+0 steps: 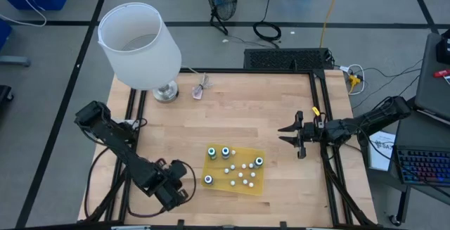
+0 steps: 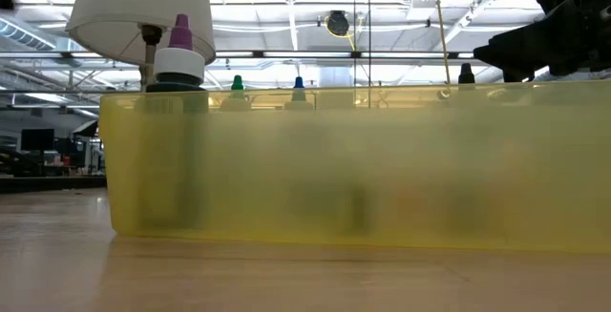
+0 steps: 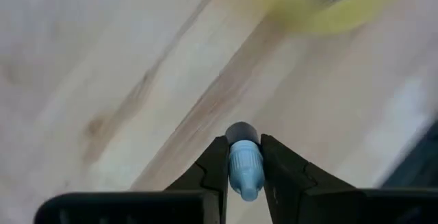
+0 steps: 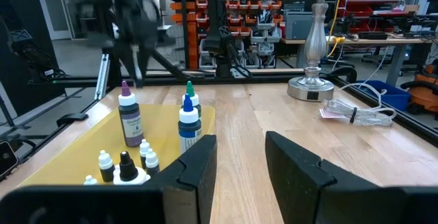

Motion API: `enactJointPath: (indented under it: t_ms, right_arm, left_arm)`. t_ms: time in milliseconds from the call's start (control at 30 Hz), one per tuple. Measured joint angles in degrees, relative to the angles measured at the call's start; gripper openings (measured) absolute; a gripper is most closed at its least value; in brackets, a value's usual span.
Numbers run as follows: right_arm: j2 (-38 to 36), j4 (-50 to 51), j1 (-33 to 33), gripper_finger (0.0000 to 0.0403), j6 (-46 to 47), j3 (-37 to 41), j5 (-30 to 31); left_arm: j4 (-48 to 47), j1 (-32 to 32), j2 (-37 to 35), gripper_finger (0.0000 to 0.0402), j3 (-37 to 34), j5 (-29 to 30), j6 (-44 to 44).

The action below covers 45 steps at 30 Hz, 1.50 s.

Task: Pick & Place food coloring
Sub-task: Put the small dark blue food coloring bottle into the yellow container

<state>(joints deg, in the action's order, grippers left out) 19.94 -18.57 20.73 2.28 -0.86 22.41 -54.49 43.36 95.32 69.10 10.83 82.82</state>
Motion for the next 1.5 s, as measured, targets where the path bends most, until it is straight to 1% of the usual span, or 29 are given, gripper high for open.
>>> enactJointPath:
  t_ms: [100,200,300,400,467,567,733,933,1200,1500]
  right_arm:
    - [0.0,0.0,0.0,0.0114,0.0,0.0,0.0]
    - [0.0,0.0,0.0,0.0114,0.0,0.0,0.0]
    - [0.0,0.0,0.0,0.0114,0.0,0.0,0.0]
    - [0.0,0.0,0.0,0.0114,0.0,0.0,0.0]
    - [0.0,0.0,0.0,0.0114,0.0,0.0,0.0]
    - [0.0,0.0,0.0,0.0114,0.0,0.0,0.0]
    - [0.0,0.0,0.0,0.0114,0.0,0.0,0.0]
    - [0.0,0.0,0.0,0.0114,0.0,0.0,0.0]
    - [0.0,0.0,0.0,0.0114,0.0,0.0,0.0]
    - [0.0,0.0,0.0,0.0114,0.0,0.0,0.0]
  left_arm:
    - [-3.5,-1.2,-0.6,0.0063,6.5,3.9,-5.8]
    - [-6.9,-3.8,-0.6,0.0063,13.7,8.8,-12.7]
    - [-6.2,-7.9,-0.4,0.0063,19.8,12.2,-20.6]
    - [-3.7,-13.1,0.7,0.0063,23.5,11.6,-28.9]
    - [-2.0,-16.4,2.1,0.0063,24.5,8.8,-33.3]
    - [-0.9,-19.9,5.1,0.0063,25.2,4.4,-37.2]
    - [0.1,-22.4,11.2,0.0063,25.3,0.6,-39.8]
    - [7.2,-22.3,17.1,0.0063,25.3,-3.5,-43.1]
    - [6.2,-22.1,22.2,0.0063,25.3,-5.8,-42.0]
    - [5.2,-23.4,25.5,0.0063,25.3,-5.9,-40.7]
